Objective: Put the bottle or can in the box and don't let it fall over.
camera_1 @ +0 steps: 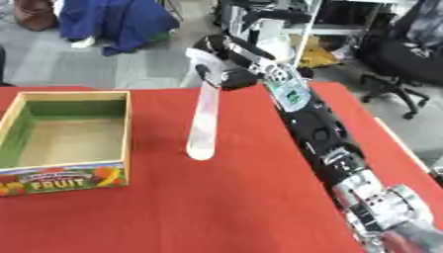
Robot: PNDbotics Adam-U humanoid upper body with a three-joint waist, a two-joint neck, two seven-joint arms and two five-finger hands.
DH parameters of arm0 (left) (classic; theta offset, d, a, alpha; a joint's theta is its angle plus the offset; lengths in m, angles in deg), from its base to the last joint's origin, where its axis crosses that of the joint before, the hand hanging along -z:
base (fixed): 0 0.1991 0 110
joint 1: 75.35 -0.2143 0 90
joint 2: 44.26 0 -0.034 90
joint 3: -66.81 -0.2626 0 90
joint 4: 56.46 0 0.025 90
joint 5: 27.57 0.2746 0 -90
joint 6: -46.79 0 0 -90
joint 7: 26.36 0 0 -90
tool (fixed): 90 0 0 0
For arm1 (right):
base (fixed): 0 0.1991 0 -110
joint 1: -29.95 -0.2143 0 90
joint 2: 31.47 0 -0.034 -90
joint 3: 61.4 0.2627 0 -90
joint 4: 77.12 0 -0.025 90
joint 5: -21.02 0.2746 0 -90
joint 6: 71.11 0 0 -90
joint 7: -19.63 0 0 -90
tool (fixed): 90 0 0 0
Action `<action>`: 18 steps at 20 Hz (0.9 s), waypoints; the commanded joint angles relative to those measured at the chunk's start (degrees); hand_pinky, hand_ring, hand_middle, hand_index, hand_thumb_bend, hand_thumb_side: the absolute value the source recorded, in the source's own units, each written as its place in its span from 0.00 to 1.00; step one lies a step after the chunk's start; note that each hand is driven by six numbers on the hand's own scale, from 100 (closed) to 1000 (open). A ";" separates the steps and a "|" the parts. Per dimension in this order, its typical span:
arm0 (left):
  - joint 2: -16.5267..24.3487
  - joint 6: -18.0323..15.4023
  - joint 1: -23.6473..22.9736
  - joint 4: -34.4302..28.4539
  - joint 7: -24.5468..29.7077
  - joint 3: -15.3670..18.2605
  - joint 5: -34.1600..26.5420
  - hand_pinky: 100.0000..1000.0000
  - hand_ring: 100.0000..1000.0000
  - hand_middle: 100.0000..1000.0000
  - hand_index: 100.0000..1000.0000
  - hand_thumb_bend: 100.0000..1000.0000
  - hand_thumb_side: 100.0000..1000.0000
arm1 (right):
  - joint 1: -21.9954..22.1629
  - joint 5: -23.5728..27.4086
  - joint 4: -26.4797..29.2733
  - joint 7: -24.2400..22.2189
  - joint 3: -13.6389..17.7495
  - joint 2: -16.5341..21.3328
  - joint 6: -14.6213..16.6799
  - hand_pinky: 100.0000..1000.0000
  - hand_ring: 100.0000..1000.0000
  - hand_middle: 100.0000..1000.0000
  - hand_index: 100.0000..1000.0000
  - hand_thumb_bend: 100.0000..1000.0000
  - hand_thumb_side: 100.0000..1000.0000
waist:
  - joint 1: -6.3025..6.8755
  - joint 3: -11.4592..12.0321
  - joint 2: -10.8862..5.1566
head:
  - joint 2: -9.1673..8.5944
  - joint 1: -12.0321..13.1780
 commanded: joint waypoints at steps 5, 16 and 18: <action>1.30 -0.12 0.77 -1.35 -0.15 0.28 0.33 0.68 0.61 0.47 0.75 0.48 0.53 | -1.31 0.89 2.08 2.23 -0.01 2.10 0.81 0.37 0.55 0.58 0.42 0.00 0.35 | 0.21 -0.01 -0.74 | -1.00 -0.27; 1.63 -0.15 0.41 -1.24 -0.40 0.47 0.46 0.68 0.61 0.46 0.75 0.49 0.53 | -1.44 5.10 8.43 3.05 -1.56 4.76 2.09 0.38 0.52 0.54 0.41 0.00 0.36 | 0.01 0.06 -1.39 | -0.87 0.14; 1.85 -0.15 0.51 -1.31 -0.35 0.40 0.46 0.68 0.61 0.46 0.75 0.49 0.53 | -2.29 6.17 9.67 2.92 -2.05 4.65 1.87 0.38 0.51 0.53 0.41 0.00 0.37 | -0.09 0.67 -1.56 | -0.76 -0.03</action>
